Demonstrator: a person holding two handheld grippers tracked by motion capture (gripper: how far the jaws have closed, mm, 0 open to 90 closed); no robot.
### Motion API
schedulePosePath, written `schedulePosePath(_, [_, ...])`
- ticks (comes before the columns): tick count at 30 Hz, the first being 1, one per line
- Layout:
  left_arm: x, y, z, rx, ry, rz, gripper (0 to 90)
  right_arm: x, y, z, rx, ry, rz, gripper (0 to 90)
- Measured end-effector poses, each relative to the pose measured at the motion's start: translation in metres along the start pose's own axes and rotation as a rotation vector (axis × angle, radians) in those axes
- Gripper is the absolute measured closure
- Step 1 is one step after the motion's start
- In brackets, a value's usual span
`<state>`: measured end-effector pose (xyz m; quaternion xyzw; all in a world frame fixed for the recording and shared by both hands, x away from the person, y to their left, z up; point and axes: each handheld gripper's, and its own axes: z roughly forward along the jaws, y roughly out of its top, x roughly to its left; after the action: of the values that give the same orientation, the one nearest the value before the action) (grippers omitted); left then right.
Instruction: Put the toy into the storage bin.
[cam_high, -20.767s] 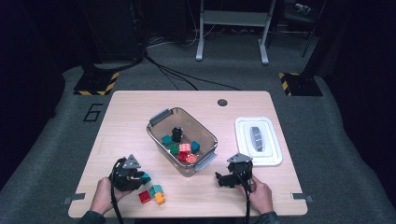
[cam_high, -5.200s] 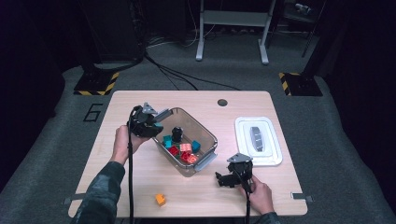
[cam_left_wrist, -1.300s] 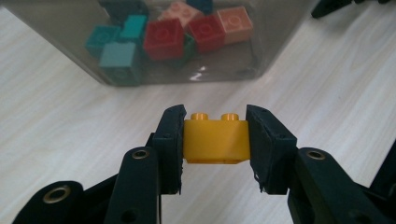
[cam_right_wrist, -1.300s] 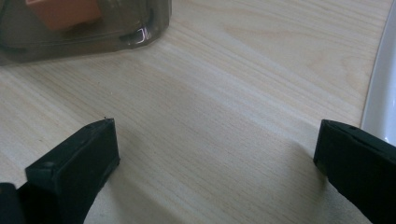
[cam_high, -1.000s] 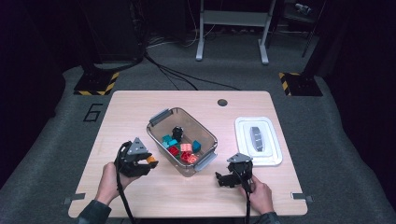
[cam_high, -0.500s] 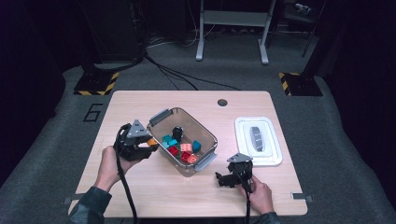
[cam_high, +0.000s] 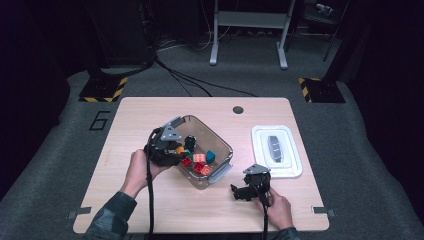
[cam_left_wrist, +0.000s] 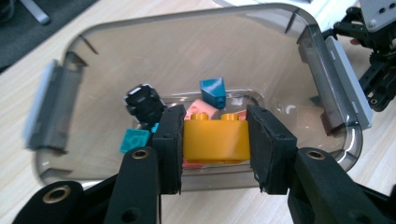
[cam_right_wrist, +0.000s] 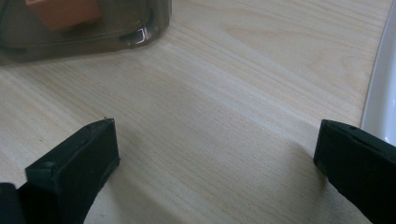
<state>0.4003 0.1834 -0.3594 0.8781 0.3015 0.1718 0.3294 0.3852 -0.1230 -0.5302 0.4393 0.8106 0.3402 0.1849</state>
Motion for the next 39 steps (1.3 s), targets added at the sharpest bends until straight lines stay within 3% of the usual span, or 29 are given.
schedulePosePath(9, [-0.008, -0.003, 0.014, 0.066, -0.059, -0.007, 58.8, 0.000, 0.000, 0.000, 0.000, 0.000, 0.000, 0.0])
schedulePosePath(18, [-0.009, -0.008, 0.021, 0.085, -0.087, -0.038, 58.2, 0.000, 0.000, 0.000, 0.000, 0.000, 0.000, 0.0])
schedulePosePath(20, [-0.010, -0.009, 0.023, 0.090, -0.088, -0.040, 54.3, 0.000, 0.000, 0.000, -0.001, 0.000, 0.000, 0.0])
schedulePosePath(22, [-0.009, -0.010, 0.022, 0.087, -0.091, -0.049, 43.8, 0.000, 0.000, 0.000, 0.000, 0.000, 0.000, 0.0])
schedulePosePath(25, [-0.007, -0.014, 0.016, 0.060, -0.081, -0.061, 30.9, 0.000, 0.000, 0.000, 0.000, 0.000, 0.000, 0.0])
schedulePosePath(31, [-0.003, -0.028, 0.000, 0.020, -0.035, -0.079, 16.7, 0.000, 0.000, 0.000, -0.001, 0.000, 0.000, 0.0])
schedulePosePath(39, [0.011, -0.068, -0.014, -0.006, 0.029, -0.135, 14.3, 0.000, 0.000, 0.000, 0.000, 0.000, 0.000, 0.0])
